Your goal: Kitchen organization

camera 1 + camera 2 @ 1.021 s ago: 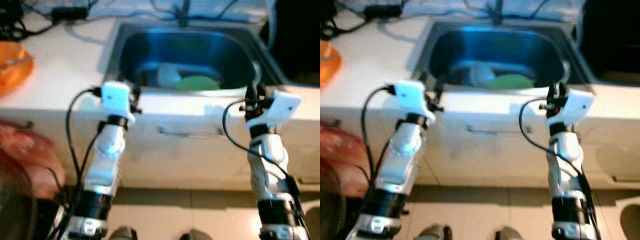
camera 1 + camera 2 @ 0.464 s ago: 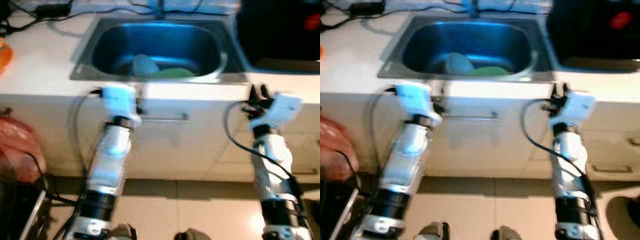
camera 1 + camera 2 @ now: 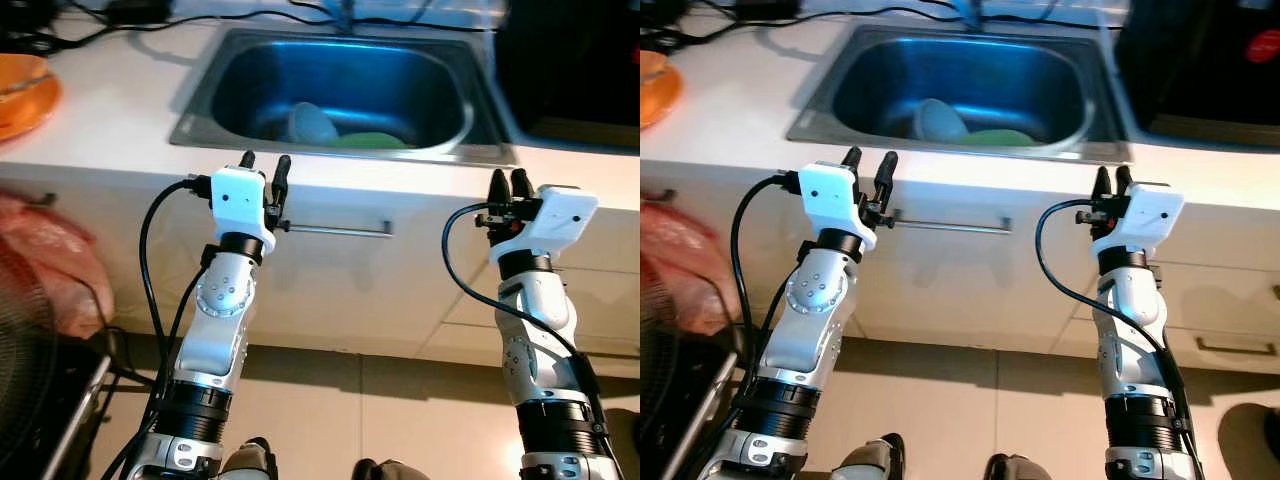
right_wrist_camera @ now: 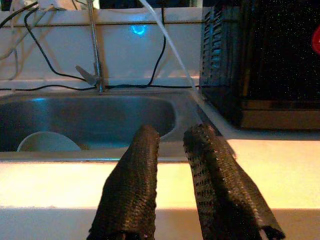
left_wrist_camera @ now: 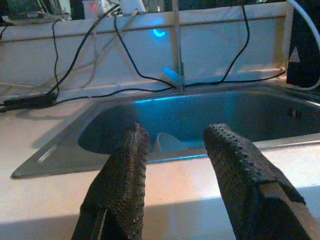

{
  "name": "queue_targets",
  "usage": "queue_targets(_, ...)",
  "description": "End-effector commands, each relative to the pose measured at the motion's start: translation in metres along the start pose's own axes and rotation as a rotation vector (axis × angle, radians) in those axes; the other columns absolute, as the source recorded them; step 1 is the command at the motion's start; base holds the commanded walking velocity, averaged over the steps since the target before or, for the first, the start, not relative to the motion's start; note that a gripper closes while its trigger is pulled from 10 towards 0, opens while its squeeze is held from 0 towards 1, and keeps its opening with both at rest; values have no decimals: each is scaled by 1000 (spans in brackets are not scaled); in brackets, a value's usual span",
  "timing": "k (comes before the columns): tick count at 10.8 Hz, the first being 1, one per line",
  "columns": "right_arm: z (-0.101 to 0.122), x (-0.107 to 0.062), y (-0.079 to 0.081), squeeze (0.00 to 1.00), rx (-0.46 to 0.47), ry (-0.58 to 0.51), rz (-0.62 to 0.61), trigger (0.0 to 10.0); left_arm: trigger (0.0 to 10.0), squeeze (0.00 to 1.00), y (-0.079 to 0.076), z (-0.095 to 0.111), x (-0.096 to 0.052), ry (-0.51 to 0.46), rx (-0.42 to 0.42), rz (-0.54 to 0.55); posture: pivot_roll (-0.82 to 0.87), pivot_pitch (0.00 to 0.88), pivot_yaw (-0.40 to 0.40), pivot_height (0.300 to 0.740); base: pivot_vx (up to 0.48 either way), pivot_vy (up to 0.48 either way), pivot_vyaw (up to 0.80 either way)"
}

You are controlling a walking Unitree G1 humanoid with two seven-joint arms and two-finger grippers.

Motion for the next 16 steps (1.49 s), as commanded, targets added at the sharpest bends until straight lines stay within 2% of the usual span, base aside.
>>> queue_targets(1,1,0,-2,0,-4,-6,-2,10000,10000,0,-1,-2,-1,7,0,-7,21,143,-9,740,0,0,0)
queue_targets(5,-3,-2,-1,0,0,13,-6,10000,10000,0,1,-10,-5,34,0,-4,23,157,-10,740,0,0,0)
queue_targets(10,-3,-2,-3,0,-8,18,-7,10000,10000,0,2,-11,-6,39,-5,-2,21,164,-12,740,-328,0,0)
queue_targets(16,-5,-2,-4,0,-5,23,-11,10000,10000,0,2,-12,-6,47,-28,-6,20,167,-13,740,0,0,0)
Point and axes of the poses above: a point about 5 cm out from each wrist's last joint towards the gripper, its own x axis pointing out of the wrist towards the gripper, its own z axis along the axis of the wrist's last joint, y = z × x, the point moved 3 cm from there along x, pointing out of the wrist towards the gripper, and after that the axes turned 13 degrees about -x, right-handed, at the moved point
